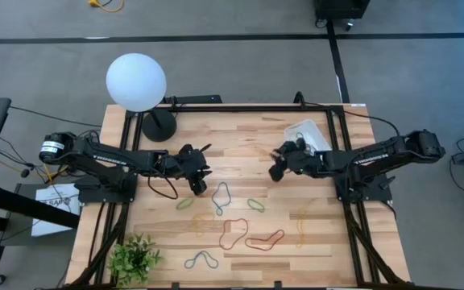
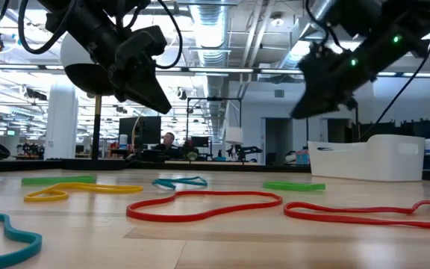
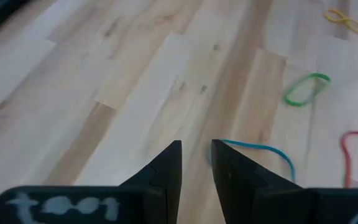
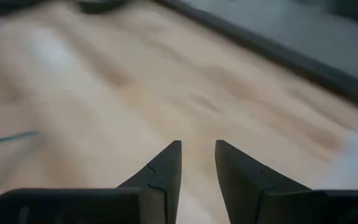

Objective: Pick and place items into bin
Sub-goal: Put the left green rubber band into the white bin

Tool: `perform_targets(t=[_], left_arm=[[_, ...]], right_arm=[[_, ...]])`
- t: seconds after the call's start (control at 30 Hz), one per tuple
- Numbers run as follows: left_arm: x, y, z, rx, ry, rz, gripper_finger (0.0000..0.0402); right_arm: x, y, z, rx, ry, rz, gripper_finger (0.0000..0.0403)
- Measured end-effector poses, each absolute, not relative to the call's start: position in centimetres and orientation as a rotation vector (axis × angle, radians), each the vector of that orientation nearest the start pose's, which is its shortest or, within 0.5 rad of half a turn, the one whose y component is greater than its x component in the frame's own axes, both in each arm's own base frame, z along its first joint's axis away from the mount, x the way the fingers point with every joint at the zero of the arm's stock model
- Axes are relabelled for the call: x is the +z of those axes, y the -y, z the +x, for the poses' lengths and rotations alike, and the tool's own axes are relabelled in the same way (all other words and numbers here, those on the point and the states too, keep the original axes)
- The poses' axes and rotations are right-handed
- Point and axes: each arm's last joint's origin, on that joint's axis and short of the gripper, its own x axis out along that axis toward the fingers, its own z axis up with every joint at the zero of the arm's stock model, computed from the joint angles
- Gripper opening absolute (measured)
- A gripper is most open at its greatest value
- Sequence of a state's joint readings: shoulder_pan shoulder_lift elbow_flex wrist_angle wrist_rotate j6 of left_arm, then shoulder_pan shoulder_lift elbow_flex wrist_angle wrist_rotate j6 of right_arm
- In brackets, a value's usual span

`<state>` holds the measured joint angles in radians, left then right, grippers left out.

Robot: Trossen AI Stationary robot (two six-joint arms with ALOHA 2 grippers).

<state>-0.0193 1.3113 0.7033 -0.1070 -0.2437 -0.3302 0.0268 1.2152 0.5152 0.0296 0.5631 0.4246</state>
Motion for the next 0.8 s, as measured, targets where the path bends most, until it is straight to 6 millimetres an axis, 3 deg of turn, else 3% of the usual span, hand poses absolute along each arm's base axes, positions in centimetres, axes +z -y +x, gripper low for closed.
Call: perform_targets(t=[0.2, 0.47, 0.8], left_arm=[[20.5, 0.2, 26.0, 0.295, -0.674, -0.224, 0.0075], [19.7, 1.5, 25.5, 0.255, -0.716, -0.234, 0.0075], [17.7, 3.8, 23.1, 0.210, -1.010, -0.374, 0.0075]], right_arm=[[19.2, -0.7, 23.6, -0.389, -0.454, 0.206, 0.0093], [19.2, -1.2, 23.6, -0.367, -0.452, 0.195, 0.0093], [19.2, -1.2, 23.6, -0.367, -0.453, 0.193, 0.0093]])
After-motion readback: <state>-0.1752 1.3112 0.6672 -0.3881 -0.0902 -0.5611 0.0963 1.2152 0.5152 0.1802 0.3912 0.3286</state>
